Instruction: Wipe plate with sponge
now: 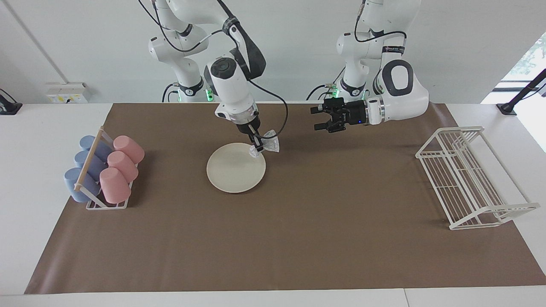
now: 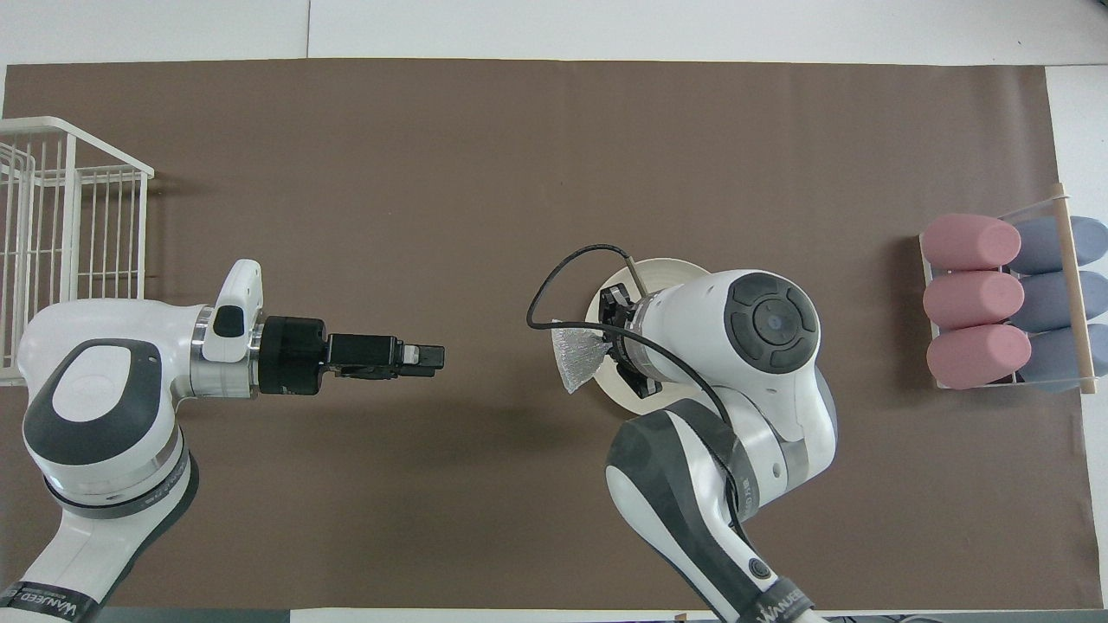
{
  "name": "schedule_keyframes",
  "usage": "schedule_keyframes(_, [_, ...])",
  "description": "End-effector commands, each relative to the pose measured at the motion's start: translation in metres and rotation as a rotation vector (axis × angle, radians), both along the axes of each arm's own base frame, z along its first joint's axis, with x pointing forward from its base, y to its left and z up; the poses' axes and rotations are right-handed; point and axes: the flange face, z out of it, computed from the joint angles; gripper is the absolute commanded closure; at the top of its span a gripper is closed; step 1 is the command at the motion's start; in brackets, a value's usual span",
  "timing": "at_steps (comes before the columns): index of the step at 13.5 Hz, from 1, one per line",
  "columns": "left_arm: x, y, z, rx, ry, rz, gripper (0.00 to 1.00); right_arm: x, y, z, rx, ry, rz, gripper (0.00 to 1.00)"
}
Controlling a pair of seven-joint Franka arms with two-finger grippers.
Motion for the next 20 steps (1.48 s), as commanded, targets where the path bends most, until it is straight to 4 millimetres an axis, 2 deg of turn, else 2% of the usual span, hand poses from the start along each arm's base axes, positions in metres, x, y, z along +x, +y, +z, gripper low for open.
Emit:
schedule_keyframes(1, [-0.003, 0.019, -0.002, 0.061, -0.008, -0.001, 0.0, -0.012, -0.018, -0.03, -0.029, -0.023, 0.06, 1.0])
schedule_keyframes(5, [0.003, 0.057, -0.014, 0.22, -0.025, -0.049, 0.0, -0.011, -0.019, -0.074, -0.056, 0.037, 0.084, 1.0])
schedule_keyframes(7, [0.006, 0.075, -0.016, 0.279, -0.03, -0.058, 0.0, -0.01, -0.022, -0.085, -0.06, 0.042, 0.081, 1.0])
schedule_keyframes(10, [0.01, 0.094, -0.014, 0.366, -0.044, -0.085, 0.0, -0.007, -0.04, -0.104, -0.073, 0.062, 0.117, 1.0])
schedule_keyframes(12, [0.014, 0.097, -0.007, 0.432, -0.033, -0.097, 0.0, 0.004, -0.065, -0.106, -0.073, 0.051, 0.145, 1.0])
schedule_keyframes(14, [0.019, 0.095, 0.002, 0.502, 0.002, -0.091, 0.0, 0.018, -0.101, -0.108, -0.073, 0.035, 0.193, 1.0])
schedule_keyframes(16, [0.026, 0.095, 0.013, 0.562, 0.026, -0.072, 0.0, 0.024, -0.123, -0.108, -0.073, 0.022, 0.234, 1.0])
schedule_keyframes(18, [0.03, 0.093, 0.023, 0.58, 0.067, -0.029, 0.0, 0.024, -0.121, -0.108, -0.073, 0.02, 0.235, 1.0])
schedule_keyframes(19, [0.03, 0.094, 0.023, 0.593, 0.064, -0.034, 0.0, 0.022, -0.115, -0.108, -0.073, 0.024, 0.236, 1.0])
schedule_keyframes(20, [0.029, 0.093, 0.024, 0.624, 0.051, -0.054, 0.0, 0.016, -0.099, -0.109, -0.072, 0.036, 0.203, 1.0])
